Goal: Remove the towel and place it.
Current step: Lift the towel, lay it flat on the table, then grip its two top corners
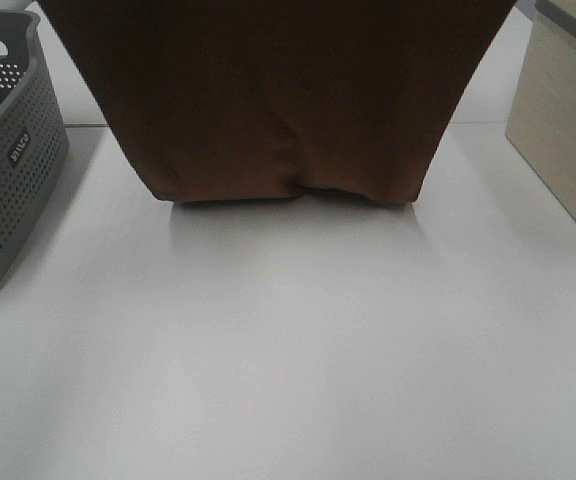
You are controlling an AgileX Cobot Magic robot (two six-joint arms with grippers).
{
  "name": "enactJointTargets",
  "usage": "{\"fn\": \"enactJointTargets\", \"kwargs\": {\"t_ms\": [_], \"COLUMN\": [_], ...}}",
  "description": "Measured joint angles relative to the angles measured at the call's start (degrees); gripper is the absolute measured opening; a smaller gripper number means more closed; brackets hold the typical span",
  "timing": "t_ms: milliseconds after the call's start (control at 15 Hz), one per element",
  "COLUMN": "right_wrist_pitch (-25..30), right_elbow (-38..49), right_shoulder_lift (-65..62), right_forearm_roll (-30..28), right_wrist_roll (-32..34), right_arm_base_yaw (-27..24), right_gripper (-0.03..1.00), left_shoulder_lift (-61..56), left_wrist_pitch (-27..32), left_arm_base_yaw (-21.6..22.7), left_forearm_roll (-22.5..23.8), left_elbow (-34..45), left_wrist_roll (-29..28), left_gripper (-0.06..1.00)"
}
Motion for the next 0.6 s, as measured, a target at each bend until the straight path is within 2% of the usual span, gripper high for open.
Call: {"fn": "enactJointTargets", "kwargs": {"t_ms": [133,400,600], "right_wrist_pitch": [-0.23,-0.40,-1.09], "right_elbow": [5.33,15.81,23.61], "right_shoulder_lift": [-4.30,-10.54,-14.44], "right_forearm_roll": [-0.06,-0.52,0.00], "right_wrist_roll": [-0.52,-10.77,-11.97], "right_arm_base_yaw": [0.00,0.00,0.00], "right_gripper": [0.01,0.01,0.01], "left_shoulder_lift": [-3.95,-9.11,-12.61], "left_wrist_pitch": [-0.17,-0.57,-0.63], "left_arm_base_yaw": [-0.17,-0.17,-0.17], "left_forearm_roll": [-1.95,-6.47,-8.19], "left_elbow": [8.08,20.57,27.27], "left_wrist_roll": [1.43,4.64,4.81], "left_gripper": [0.00,0.00,0.00]}}
